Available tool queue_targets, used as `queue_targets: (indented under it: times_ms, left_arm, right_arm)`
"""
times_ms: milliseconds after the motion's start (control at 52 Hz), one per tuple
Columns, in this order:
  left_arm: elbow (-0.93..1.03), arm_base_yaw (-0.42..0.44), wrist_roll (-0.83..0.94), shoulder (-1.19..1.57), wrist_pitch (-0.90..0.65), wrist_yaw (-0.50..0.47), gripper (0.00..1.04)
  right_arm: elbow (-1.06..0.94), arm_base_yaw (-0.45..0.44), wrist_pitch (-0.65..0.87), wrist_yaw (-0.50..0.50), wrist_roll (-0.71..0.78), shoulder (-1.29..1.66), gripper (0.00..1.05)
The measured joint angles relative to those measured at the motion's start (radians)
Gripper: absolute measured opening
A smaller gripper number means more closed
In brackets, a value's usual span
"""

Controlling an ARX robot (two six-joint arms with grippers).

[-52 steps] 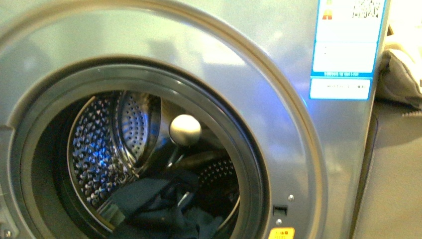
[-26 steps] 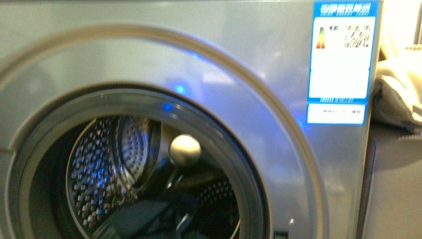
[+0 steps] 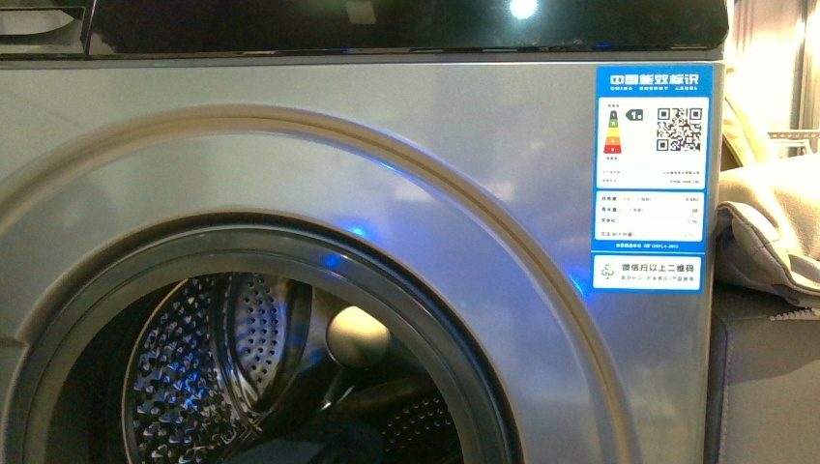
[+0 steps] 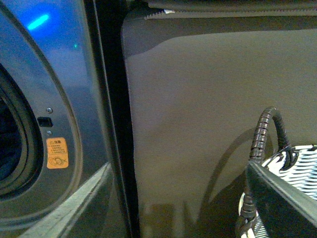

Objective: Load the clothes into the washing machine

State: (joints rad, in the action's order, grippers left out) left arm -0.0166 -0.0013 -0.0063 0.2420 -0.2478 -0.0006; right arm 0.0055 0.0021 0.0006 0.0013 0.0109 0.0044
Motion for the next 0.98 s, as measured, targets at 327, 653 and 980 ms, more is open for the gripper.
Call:
queue_targets:
  times_ms: [327, 653, 980]
  left_arm:
    - [0.000, 0.000, 0.000, -0.193, 0.228, 0.000, 0.04]
    - [0.000, 0.000, 0.000, -0.238, 0.246, 0.000, 0.04]
    - [0.000, 0.000, 0.000, -0.238, 0.246, 0.000, 0.33]
  right_arm:
    - [0.000, 0.000, 0.000, 0.000, -0.001, 0.000, 0.97]
    - [0.000, 0.000, 0.000, 0.000, -0.001, 0.000, 0.97]
    - [0.000, 0.000, 0.000, 0.000, -0.001, 0.000, 0.97]
